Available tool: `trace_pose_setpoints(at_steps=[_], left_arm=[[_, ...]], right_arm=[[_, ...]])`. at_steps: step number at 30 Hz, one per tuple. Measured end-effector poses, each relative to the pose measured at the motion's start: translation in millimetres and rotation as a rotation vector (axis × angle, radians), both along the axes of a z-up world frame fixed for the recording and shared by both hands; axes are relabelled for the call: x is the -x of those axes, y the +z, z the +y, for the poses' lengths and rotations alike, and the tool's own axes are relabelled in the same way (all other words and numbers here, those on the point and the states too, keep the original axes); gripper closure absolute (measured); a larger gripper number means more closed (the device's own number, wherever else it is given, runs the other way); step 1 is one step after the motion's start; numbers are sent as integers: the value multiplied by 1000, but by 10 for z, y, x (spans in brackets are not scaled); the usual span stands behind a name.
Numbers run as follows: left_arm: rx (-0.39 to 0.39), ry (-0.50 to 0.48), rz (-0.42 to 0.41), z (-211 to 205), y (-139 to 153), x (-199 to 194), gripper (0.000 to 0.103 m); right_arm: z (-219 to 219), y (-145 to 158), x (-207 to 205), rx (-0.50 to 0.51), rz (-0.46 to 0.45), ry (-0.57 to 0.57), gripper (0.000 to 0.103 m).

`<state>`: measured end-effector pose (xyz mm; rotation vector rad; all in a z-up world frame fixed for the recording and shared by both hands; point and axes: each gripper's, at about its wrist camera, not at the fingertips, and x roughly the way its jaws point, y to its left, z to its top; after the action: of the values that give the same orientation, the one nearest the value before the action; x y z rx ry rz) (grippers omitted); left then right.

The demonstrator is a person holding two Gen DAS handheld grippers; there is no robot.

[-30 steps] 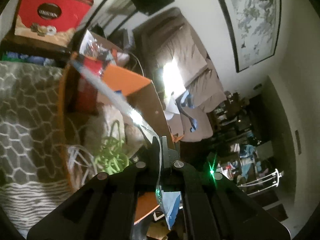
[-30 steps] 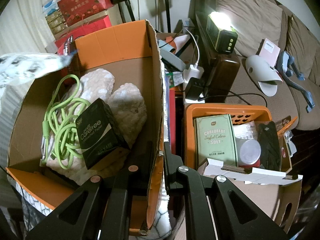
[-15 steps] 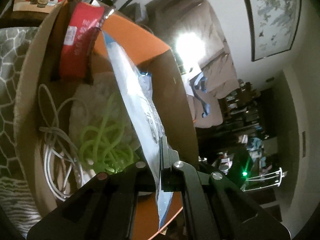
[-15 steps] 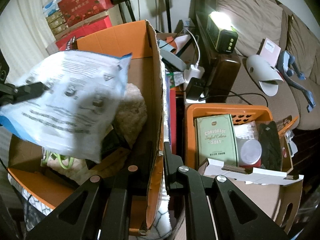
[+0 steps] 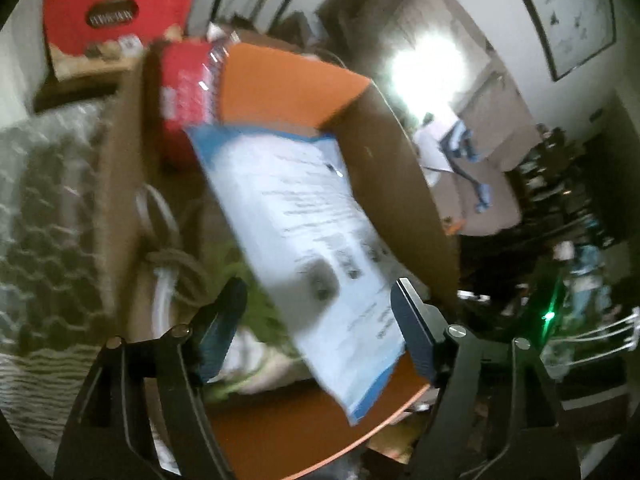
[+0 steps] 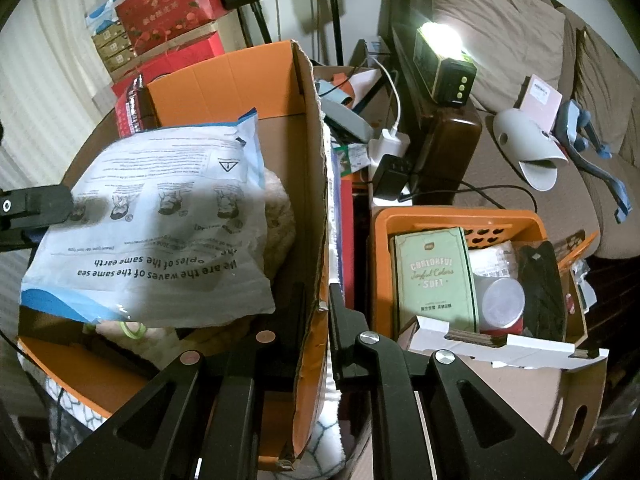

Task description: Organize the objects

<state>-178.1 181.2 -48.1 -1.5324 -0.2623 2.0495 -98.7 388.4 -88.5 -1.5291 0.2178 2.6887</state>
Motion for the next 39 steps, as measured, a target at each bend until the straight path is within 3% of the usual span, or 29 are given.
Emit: trace_pose_setpoints(at_steps=[3,9,15,20,25,32,39], left_arm=[[82,11,77,-111,134,-125,30],[191,39,208,-296,339,-308,16],[224,87,261,-515,414,-378,8],[245,143,304,-767,476,-525,1],[245,192,342,-989,580,-695,0],[302,240,378,-1181,581,-926,0],[324,288,380,-1362,507,-1073,0]], right_arm=[[-7,4,6,3,1,-2,92],[3,46,-20,-10,10,-23,89],[22,190,-137,-54,45,-56,64],[-58,495,-330,-99,129,-66,31],[-347,791,-476,-77,211,-10,20],[-802,976,-623,-18,275,78,2],[-1145,1002,-772,-26,311,106,1]])
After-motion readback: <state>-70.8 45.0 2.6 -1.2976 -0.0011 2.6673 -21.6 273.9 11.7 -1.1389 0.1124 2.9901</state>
